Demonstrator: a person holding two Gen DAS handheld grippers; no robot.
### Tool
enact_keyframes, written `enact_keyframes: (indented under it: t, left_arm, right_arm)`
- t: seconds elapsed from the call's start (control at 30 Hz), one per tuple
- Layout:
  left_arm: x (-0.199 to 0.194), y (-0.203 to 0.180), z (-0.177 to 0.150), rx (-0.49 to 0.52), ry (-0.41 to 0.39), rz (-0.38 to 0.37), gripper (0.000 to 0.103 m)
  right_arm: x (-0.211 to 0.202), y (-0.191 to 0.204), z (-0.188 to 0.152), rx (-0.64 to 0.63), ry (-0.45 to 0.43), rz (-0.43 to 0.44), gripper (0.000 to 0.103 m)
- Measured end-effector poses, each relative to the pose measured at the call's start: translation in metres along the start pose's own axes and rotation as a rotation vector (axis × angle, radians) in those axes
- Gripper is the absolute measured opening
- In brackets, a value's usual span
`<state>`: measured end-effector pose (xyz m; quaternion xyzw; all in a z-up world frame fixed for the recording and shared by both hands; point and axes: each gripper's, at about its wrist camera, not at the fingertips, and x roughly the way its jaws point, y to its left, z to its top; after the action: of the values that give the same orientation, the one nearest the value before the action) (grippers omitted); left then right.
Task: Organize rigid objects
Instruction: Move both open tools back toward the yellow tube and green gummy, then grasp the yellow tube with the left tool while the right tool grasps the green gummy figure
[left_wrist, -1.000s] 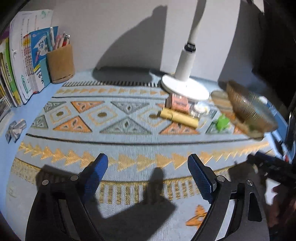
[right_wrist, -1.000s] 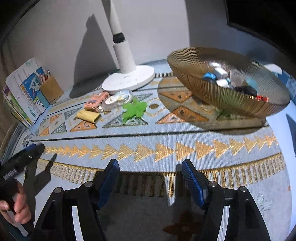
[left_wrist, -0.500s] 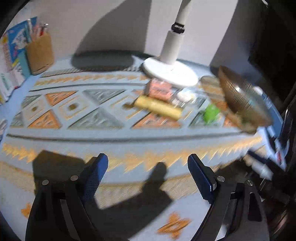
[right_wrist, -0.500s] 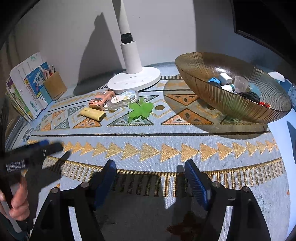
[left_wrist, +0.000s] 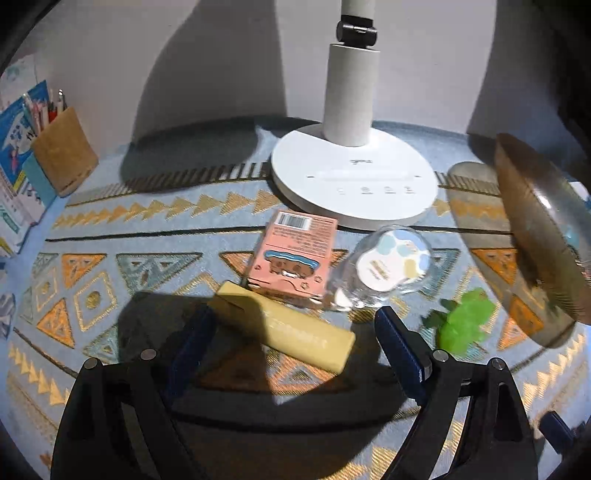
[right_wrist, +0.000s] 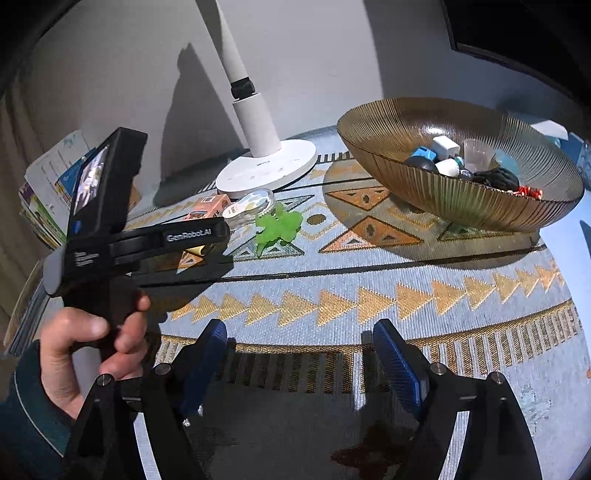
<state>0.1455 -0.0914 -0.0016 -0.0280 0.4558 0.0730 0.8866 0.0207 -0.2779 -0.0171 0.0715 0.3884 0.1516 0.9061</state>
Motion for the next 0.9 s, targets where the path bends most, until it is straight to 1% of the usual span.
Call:
enact_keyframes:
  t: [0.07,0.1,0.13,0.17,0.2,0.27,0.4,0.5,0.6,0.73,0.83,0.87,0.9]
  left_arm:
    - [0.001,0.002,-0.001,0.008,-0.001,0.007,0.086]
    - [0.002,0.004,-0.001,0.010,0.003,0.008,0.083]
    - [0.000,0.006,-0.002,0.013,0.000,0.004,0.079]
    - [-0.002,0.009,-0.003,0.018,0.006,-0.018,0.070]
    - [-0.004,0.013,-0.005,0.020,0.020,-0.059,0.063]
    - [-0.012,0.021,-0.011,0.039,0.018,-0.089,0.049]
    - [-0.026,0.053,-0.024,0.033,0.033,-0.148,0.048]
    - [-0.030,0.078,-0.031,0.022,0.040,-0.160,0.048]
    - [-0.032,0.090,-0.032,0.016,0.052,-0.199,0.048]
    - [-0.028,0.081,-0.024,0.061,0.049,-0.234,0.048]
    - [-0.013,0.071,-0.013,0.079,0.063,-0.241,0.048]
    - [-0.011,0.067,-0.010,0.089,0.046,-0.235,0.048]
    - [-0.009,0.065,-0.009,0.096,0.047,-0.241,0.048]
  right_arm:
    - [0.000,-0.001,0.000,0.006,0.002,0.001,0.080]
    - [0.000,-0.001,0.000,0.007,0.002,0.000,0.080]
    - [0.000,-0.001,0.000,0.009,0.002,-0.001,0.080]
    - [0.000,-0.002,0.000,0.011,0.004,-0.002,0.080]
    - [0.000,-0.002,0.000,0.013,0.006,-0.004,0.080]
    - [0.001,-0.003,0.000,0.018,0.010,-0.009,0.080]
    - [0.004,-0.004,0.001,0.018,0.025,-0.011,0.080]
    - [0.007,-0.001,0.001,0.004,0.033,-0.025,0.080]
    - [0.008,0.002,0.002,-0.010,0.047,-0.037,0.080]
    - [0.019,0.013,0.015,-0.053,0.117,-0.015,0.080]
    - [0.027,0.019,0.038,-0.051,0.125,-0.009,0.080]
    - [0.032,0.019,0.046,-0.039,0.131,-0.001,0.080]
    - [0.036,0.020,0.052,-0.034,0.129,0.002,0.080]
